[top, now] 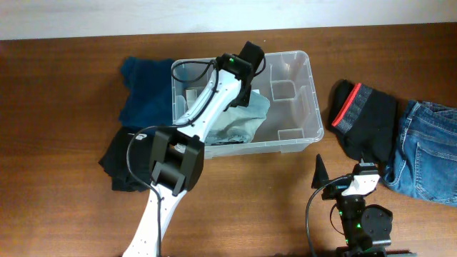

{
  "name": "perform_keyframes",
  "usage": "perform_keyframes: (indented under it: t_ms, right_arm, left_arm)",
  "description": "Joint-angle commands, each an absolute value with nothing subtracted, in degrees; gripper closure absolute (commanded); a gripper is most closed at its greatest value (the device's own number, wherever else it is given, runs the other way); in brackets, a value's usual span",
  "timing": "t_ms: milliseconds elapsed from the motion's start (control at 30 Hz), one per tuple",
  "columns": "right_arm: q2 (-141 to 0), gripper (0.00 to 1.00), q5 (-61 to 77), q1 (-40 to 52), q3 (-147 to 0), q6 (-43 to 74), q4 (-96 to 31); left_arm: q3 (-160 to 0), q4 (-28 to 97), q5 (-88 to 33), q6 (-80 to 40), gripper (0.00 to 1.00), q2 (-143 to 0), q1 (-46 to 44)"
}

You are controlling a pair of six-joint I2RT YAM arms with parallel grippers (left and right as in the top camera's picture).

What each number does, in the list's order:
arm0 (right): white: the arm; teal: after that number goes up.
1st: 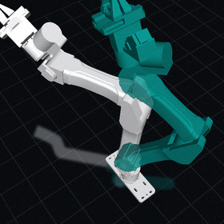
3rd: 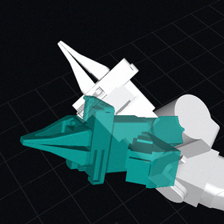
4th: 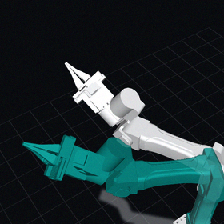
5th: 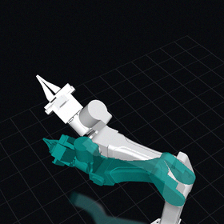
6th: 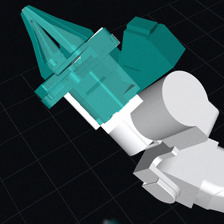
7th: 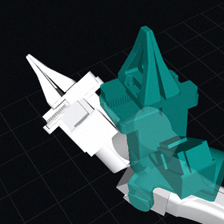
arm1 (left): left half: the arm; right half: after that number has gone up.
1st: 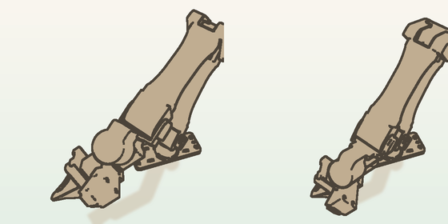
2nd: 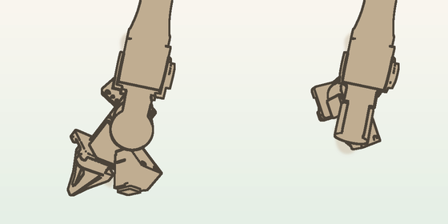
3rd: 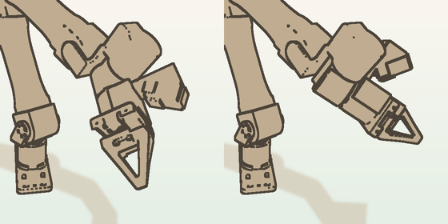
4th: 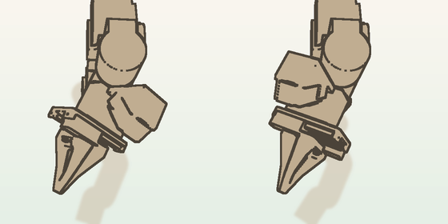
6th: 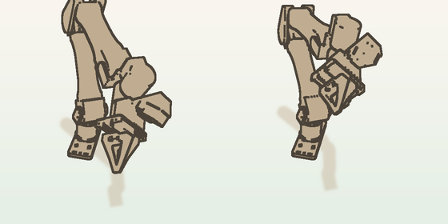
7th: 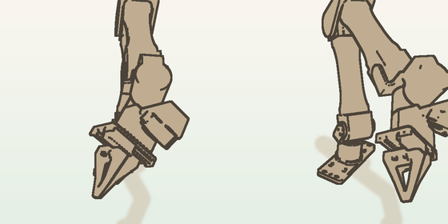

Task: Pack container
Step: 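Push and tuck the jeans down inside the container with the left gripper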

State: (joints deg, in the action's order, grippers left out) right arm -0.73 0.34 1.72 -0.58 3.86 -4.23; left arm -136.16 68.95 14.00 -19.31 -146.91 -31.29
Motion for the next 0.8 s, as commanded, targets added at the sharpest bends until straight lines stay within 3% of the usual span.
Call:
perform_keyframes:
  t_ms: [0, 433, 767]
  right_arm:
    - [-0.36, 0.02, 0.86, 1.87, -0.32, 3.42, -4.54]
    - [-0.36, 0.02, 0.86, 1.87, -0.32, 3.42, -4.54]
    - [-0.36, 0.02, 0.86, 1.87, -0.32, 3.42, -4.54]
  left_arm:
    - [-135.76, 70.61, 14.2, -19.2, 1.0, -151.02, -30.11]
    - [-150.23, 86.5, 14.33, -18.17, 1.0, -136.75, -30.7]
    - [-144.31, 94.21, -7.38, -17.32, 1.0, -135.44, -31.03]
